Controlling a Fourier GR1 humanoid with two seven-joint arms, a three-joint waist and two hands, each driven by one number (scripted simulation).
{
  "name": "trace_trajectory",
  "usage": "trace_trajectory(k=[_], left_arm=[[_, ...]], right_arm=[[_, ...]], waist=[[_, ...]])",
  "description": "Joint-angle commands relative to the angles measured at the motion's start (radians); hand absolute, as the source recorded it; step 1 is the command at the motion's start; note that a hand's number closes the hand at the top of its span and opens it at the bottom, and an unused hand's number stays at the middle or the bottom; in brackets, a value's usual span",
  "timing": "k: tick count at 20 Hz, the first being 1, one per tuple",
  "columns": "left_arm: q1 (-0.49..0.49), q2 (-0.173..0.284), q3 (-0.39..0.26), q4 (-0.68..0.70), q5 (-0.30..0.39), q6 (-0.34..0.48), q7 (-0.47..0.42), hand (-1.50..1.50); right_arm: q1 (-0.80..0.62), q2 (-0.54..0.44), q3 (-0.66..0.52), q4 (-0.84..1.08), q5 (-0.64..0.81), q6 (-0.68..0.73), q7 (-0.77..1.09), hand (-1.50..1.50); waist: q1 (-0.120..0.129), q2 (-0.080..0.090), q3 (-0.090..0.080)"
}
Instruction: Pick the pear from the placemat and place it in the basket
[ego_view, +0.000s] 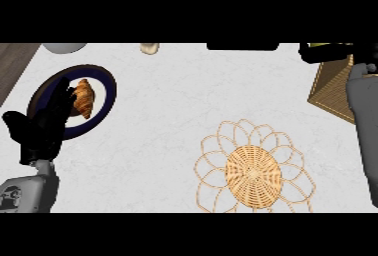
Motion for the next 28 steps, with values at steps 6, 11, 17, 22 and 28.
trace_trajectory(k=[6, 11, 17, 22, 28], left_arm=[[-0.018, -0.042, -0.025, 0.085, -0.046, 0.031, -0.073, 0.00], [0.019, 0.010, 0.009, -0.013, 0.010, -0.032, -0.018, 0.00], [-0.021, 0.009, 0.020, 0.043, 0.000, -0.018, -0.050, 0.00], [-0.036, -0.025, -0.010, 0.037, -0.013, -0.001, -0.035, 0.00], [-0.028, -0.015, 0.006, 0.046, -0.014, 0.000, -0.030, 0.00]], right_arm=[[-0.135, -0.093, -0.077, 0.395, -0.010, -0.056, -0.194, 1.50], [-0.168, -0.163, -0.148, 0.536, -0.087, 0.009, -0.306, 1.50], [-0.074, -0.280, 0.090, 0.471, 0.180, -0.033, -0.407, 1.50], [-0.047, -0.262, 0.161, 0.481, 0.296, -0.221, -0.506, 1.50], [-0.174, -0.245, 0.179, 0.655, 0.389, -0.296, -0.471, 1.50]], waist=[[0.004, 0.004, 0.000], [0.016, 0.006, 0.001], [0.007, 0.018, -0.009], [0.014, 0.010, 0.001], [0.017, 0.007, 0.001]])
